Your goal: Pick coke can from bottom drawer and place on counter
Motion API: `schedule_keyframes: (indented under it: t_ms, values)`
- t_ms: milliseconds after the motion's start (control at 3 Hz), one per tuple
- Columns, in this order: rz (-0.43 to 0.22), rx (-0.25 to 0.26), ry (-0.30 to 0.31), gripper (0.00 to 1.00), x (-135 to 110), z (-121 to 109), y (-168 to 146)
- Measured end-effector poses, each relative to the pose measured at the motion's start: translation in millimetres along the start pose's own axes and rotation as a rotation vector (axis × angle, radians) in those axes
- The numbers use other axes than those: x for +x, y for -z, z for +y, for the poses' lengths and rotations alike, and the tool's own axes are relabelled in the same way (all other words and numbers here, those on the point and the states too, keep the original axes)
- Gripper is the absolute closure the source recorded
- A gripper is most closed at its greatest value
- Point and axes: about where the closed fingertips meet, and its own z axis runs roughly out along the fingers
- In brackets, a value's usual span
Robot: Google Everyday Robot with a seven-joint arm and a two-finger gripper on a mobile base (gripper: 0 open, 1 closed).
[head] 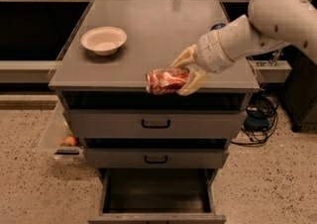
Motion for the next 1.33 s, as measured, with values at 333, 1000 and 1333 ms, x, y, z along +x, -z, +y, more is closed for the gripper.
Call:
schedule_keyframes:
  t_ms: [333,1000,1333]
  values:
    - [0.051,0.051,-0.016,1.0,-1.6,-21.6,42.2]
    - [0.053,0.043,-0.049,1.0,12.1,-51.9,43.8]
    - [0.005,0.009,-0.077,1.0,34.3,-66.9,1.2]
